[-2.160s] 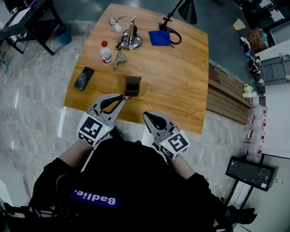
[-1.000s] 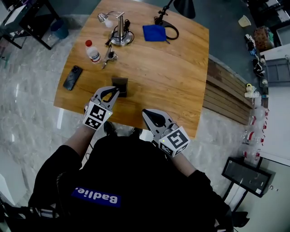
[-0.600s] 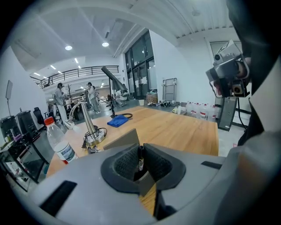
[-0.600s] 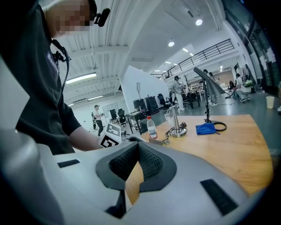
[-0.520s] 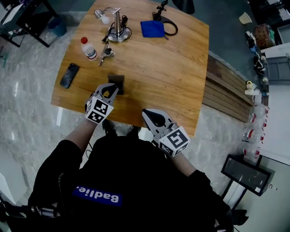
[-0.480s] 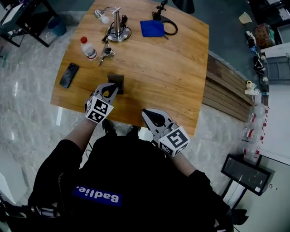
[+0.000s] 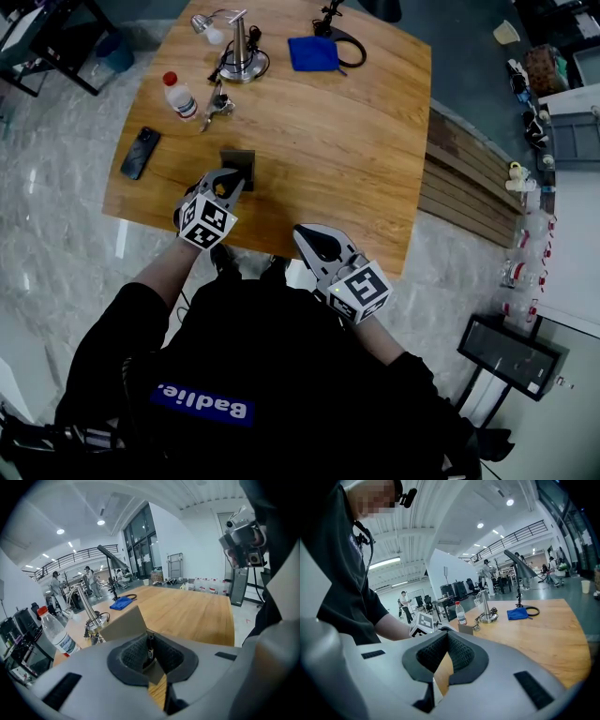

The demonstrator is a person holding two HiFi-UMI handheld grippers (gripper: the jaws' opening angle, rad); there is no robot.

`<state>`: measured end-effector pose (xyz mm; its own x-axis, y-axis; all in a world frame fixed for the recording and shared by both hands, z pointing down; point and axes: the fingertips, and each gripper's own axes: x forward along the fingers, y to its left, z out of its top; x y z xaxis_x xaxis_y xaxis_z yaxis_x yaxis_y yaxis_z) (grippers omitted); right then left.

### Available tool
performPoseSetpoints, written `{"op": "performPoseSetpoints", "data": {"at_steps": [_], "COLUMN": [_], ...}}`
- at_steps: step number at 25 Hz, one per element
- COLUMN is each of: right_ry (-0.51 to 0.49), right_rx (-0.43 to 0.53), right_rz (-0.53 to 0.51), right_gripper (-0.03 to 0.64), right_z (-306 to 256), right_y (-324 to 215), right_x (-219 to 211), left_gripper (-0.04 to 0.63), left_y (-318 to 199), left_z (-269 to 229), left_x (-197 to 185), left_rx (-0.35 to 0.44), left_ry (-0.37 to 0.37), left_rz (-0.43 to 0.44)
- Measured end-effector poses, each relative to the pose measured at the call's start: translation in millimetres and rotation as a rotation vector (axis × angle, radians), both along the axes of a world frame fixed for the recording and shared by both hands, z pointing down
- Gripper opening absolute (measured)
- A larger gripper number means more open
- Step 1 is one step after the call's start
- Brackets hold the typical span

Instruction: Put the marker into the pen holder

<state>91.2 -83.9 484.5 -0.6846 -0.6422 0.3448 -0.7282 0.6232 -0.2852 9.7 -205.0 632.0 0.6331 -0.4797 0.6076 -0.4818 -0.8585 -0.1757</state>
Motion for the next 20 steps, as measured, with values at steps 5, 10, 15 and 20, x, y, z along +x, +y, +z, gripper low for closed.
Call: {"op": "performPoseSetpoints", "data": {"at_steps": [5, 10, 15, 20], "right_ry": [0.003, 0.007, -0.006, -0.013], "right_rx": [0.005, 0.012, 0.006, 0.024], "right_rz": [0.004, 0.001, -0.004, -0.016], "right_gripper": [0.006, 0.006, 0.006, 0.006], "right_z": [-0.6, -0.8, -6.0, -12.2], "right_y": [0.4, -0.1, -0.8, -2.3], "right_x": [-0.9, -3.4, -8.6, -14.1], "left_gripper": [0.040, 0.041, 0.043, 0.043], "left_y": [2.7, 5.5, 9.6, 16.8], "left_z": [3.2, 1.8, -6.6, -21.9], "left_x": [3.7, 5.7, 4.4, 3.2], "left_rx": [0.006, 0.012, 0.017, 0.034], "left_ry": [-0.034, -0.045, -0.030, -0.013], "left_rz": [0.027, 0.058, 0.068, 0.084]}}
